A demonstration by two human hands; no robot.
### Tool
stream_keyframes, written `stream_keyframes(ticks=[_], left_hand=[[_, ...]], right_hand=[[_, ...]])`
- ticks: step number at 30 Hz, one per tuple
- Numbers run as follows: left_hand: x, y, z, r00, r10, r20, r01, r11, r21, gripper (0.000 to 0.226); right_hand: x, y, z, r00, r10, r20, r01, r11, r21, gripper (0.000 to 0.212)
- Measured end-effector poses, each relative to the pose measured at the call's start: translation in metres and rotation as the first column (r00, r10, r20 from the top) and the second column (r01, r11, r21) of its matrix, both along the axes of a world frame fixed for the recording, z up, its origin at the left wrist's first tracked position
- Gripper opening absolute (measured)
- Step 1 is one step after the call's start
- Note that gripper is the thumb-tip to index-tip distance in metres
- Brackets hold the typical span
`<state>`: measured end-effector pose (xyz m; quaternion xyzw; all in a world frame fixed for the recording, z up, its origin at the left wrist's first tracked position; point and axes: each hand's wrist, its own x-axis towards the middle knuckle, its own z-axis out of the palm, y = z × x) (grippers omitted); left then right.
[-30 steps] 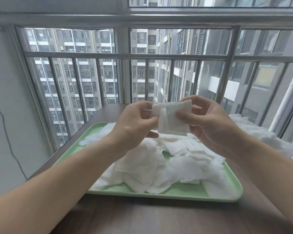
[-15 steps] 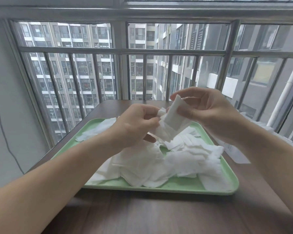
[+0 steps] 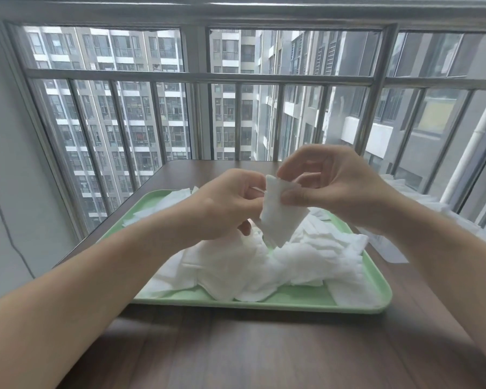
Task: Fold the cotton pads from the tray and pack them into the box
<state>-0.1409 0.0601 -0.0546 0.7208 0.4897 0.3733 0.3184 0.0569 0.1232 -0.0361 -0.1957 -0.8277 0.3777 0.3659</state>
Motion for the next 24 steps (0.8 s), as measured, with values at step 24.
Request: stream_keyframes(ticks=[24], left_hand=[[-0.004, 0.001, 0.001, 0.898, -0.051, 0.438, 0.129, 0.98, -0.149, 0.026]], right_hand=[[-0.005, 0.004, -0.01, 0.983, -0.143, -0.114, 0.156, 0.982, 0.111, 0.011]])
